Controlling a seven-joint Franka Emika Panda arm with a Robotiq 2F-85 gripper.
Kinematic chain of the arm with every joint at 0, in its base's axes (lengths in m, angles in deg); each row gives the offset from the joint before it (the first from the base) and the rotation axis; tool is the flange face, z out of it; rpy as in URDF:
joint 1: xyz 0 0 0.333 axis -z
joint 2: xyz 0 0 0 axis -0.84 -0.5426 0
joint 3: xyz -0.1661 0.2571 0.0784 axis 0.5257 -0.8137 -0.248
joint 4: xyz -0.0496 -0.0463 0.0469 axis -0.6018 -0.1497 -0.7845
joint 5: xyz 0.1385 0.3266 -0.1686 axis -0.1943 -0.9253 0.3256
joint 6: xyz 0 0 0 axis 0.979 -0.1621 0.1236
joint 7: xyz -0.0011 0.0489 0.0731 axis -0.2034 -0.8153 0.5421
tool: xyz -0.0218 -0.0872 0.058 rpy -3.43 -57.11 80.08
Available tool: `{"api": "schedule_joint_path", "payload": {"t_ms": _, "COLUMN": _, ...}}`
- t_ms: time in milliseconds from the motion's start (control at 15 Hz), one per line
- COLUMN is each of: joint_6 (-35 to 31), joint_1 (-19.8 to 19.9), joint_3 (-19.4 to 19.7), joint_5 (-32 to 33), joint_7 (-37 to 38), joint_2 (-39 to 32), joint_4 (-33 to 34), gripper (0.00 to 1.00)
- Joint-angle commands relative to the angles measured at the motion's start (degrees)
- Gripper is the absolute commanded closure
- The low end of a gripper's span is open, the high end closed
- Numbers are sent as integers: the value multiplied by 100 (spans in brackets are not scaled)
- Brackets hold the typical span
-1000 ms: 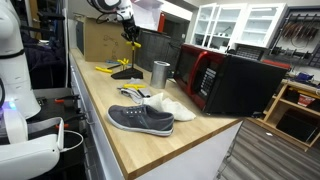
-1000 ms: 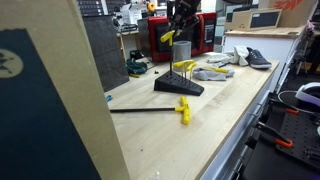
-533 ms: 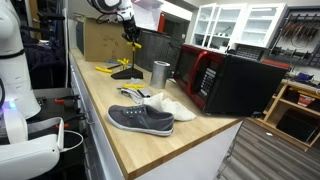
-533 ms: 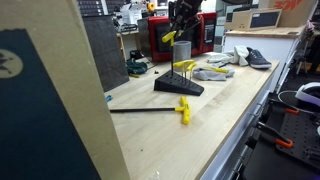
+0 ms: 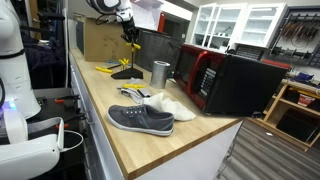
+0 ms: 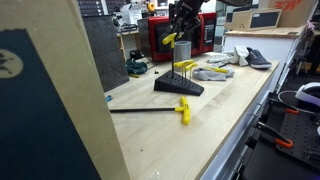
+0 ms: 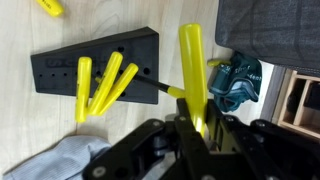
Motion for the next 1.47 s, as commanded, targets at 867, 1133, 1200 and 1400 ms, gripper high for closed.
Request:
{"api": "schedule_joint_path", "payload": {"t_ms": 867, "joint_6": -553, "joint_1": -101, "joint_3": 0, "joint_5": -169, "joint_7": -518, "joint_2": -116, "joint_4": -116, "gripper": 94}}
{"api": "schedule_joint_path", "payload": {"t_ms": 1133, "joint_6": -666, "joint_1": -86, "joint_3": 18, "joint_5": -361, "joint_7": -369, "joint_2": -80, "joint_4": -248, "gripper": 94}}
{"api": "schedule_joint_path", "payload": {"t_ms": 1200, "joint_6": -686, "joint_1": -23, "joint_3": 1, "joint_5": -344, "joint_7": -271, "joint_2": -18, "joint_4": -300, "gripper": 94}}
{"api": "schedule_joint_path", "payload": {"t_ms": 1400, "joint_6": -779, "joint_1": 149, "joint_3": -43, "joint_5": -252, "joint_7": 27, "joint_2": 99, "joint_4": -438, "gripper": 94}}
